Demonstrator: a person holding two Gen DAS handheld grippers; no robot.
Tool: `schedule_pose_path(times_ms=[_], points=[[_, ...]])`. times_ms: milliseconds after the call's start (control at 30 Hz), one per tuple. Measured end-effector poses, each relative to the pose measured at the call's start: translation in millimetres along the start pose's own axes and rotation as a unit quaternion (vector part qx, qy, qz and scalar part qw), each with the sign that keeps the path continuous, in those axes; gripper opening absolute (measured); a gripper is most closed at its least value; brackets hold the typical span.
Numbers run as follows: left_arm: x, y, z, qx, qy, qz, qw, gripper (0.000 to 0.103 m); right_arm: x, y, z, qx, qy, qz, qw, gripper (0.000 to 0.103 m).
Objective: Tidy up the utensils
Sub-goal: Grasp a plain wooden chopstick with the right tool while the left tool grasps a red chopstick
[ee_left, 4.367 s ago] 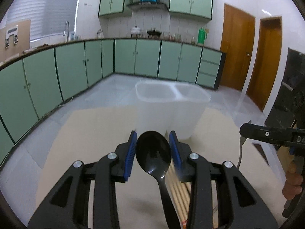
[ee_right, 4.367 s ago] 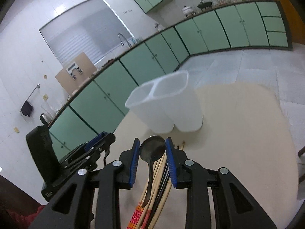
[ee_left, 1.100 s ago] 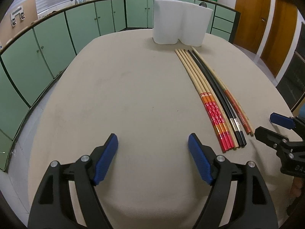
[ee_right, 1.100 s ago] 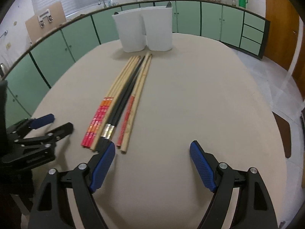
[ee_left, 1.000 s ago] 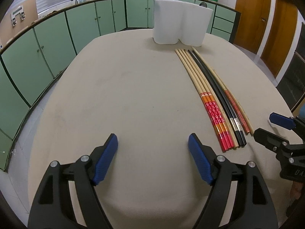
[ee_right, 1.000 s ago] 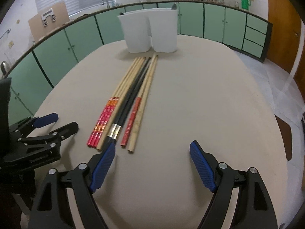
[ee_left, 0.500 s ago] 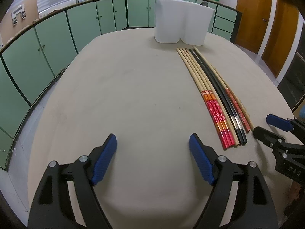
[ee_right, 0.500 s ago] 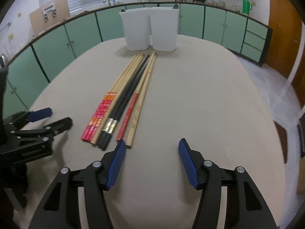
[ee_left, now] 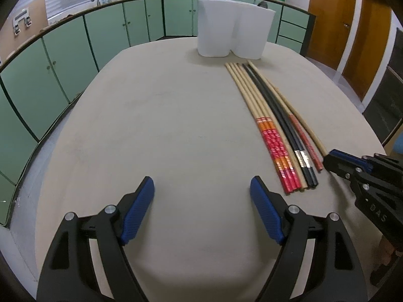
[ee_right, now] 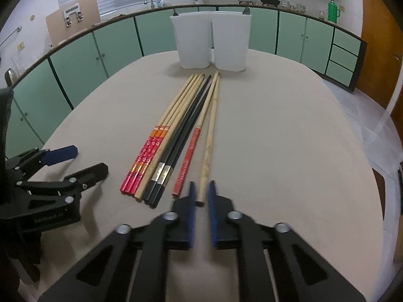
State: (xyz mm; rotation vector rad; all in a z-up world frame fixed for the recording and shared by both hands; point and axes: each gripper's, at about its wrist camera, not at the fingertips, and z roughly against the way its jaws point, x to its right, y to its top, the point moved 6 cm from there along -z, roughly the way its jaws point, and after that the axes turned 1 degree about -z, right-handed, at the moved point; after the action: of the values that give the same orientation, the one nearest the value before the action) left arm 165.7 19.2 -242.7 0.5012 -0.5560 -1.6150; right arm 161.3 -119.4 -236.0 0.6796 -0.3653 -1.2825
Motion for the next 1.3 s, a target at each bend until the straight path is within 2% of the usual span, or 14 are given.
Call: schedule_pose_path(times_ms=[200,500,667,767,1067,1233,1300], points=[[22,-1,3,0.0,-0.029,-0.013,0.9995,0.077,21,-3,5,0.003,-0.011,-0.039,0.999,0.007],[32,1,-2,-0.005,-0.013,-0.02,0.9997,0.077,29,-4,6,0.005,-0.012,-0.049,0.999,0.007],[36,3,7,0.007,-0.038,-0.014,0.9992,0.077,31,-4,5,0.004,-0.01,-0.051,0.999,0.007],[43,0,0,-0.003,-0.028,-0.031,0.9991,0.077,31,-3,5,0.005,-0.011,-0.05,0.999,0.007],[23,0,-3,-0.008,-0.004,-0.009,0.9999,0.078,32,-4,6,0.006,-0.004,-0.055,0.998,0.007],[25,0,-2,-0.008,-0.005,-0.013,0.9999,0.077,31,-6,8,0.006,0.013,-0.053,0.999,0.009],[28,0,-3,-0.008,-0.007,-0.014,0.9998,0.074,28,-7,9,0.006,0.019,-0.045,0.999,0.013]])
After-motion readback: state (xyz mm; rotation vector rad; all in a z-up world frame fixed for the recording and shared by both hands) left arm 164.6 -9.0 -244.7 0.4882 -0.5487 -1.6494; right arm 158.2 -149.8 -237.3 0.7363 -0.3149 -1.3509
